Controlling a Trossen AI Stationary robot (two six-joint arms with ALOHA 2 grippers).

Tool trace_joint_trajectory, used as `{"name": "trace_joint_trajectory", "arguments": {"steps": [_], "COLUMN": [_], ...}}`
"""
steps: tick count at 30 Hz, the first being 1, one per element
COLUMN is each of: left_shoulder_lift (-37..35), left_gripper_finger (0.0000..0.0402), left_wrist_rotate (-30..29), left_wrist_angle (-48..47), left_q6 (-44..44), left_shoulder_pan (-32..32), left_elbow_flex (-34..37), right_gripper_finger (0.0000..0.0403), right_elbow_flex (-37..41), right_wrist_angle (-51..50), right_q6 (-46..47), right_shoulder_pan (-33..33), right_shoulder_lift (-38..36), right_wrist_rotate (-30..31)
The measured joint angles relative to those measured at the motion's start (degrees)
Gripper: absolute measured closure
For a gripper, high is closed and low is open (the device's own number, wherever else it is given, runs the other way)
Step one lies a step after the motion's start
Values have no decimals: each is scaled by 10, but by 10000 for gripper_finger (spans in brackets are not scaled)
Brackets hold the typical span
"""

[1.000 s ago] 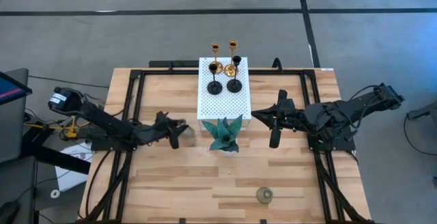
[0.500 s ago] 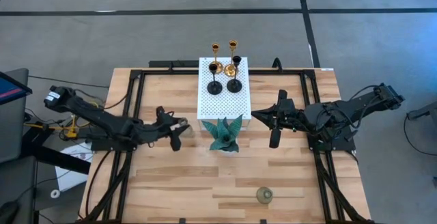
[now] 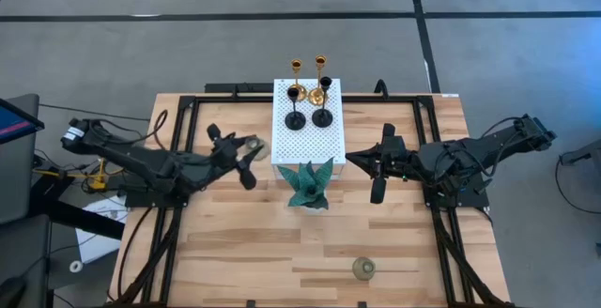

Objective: Pick & Place candle stick holders
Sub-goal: Put the top transparent candle holder on the shelf

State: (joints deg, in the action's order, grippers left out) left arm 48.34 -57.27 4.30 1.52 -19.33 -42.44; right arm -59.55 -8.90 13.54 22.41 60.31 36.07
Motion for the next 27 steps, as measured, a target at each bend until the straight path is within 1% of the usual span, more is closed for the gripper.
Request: {"name": "trace_joint_trajectory", "arguments": {"steps": [3,8,12,19,25,27], "left_shoulder_lift": [31,86,113,137,167,176], "left_gripper_finger": [266,266,266,266,266,266], "left_wrist_rotate": [37,129,173,228,240,262], "left_wrist_angle": [13,90,131,181,194,209], "left_q6": [-1,-2,-2,-18,-31,-34], "left_shoulder_pan": [39,104,139,162,176,183], "left_elbow_flex": [-9,-10,-10,-10,-10,-10], "right_gripper_finger": [403,403,403,403,403,403], "right_elbow_flex": [0,0,0,0,0,0], "right_wrist_angle": [-3,-9,-12,-21,-28,-29], "right_q6": [0,0,0,0,0,0], "right_shoulder_pan": [0,0,0,0,0,0], "right_shoulder_lift": [0,0,0,0,0,0], "right_wrist_rotate": [0,0,0,0,0,0]}}
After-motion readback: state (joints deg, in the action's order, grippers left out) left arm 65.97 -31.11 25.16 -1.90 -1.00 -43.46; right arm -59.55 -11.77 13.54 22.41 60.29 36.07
